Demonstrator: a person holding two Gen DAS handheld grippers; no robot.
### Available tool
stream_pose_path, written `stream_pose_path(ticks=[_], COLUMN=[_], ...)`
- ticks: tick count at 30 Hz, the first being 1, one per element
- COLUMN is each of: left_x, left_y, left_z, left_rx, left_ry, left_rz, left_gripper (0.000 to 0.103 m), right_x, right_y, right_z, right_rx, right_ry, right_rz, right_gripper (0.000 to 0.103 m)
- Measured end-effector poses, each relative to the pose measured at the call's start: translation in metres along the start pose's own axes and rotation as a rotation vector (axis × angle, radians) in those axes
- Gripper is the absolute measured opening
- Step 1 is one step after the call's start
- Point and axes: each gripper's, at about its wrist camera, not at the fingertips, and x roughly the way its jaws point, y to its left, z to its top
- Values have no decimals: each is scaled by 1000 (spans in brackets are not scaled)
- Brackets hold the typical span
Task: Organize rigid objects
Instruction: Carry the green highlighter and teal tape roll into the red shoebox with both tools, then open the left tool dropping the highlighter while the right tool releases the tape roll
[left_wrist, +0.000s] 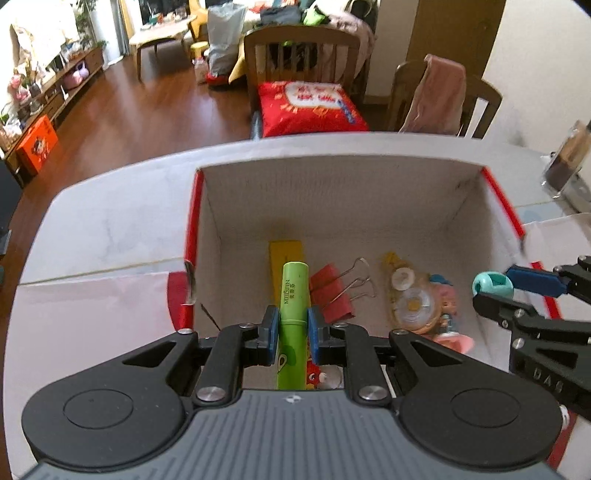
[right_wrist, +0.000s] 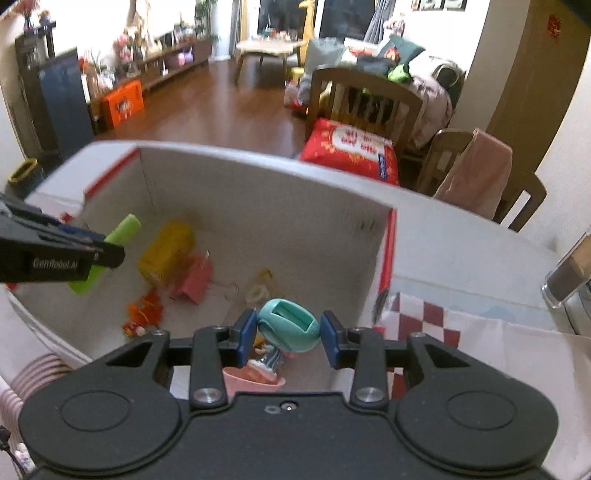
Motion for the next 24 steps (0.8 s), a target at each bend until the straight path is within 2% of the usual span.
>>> stream_pose_path(ticks=[13, 18, 24], left_x=[41, 50, 55], left_y=[-14, -15, -14], left_z=[0, 2, 1], left_rx=[43, 33, 24], left_ry=[92, 133, 164], left_rz=[44, 48, 38], left_gripper=[16, 16, 16], right_x=[29, 37, 37], right_y=[14, 14, 11], right_z=[0, -1, -2], right_rx=[-45, -15, 16], right_ry=[67, 104, 108], right_rz=[1, 17, 33], right_gripper=[37, 37, 38])
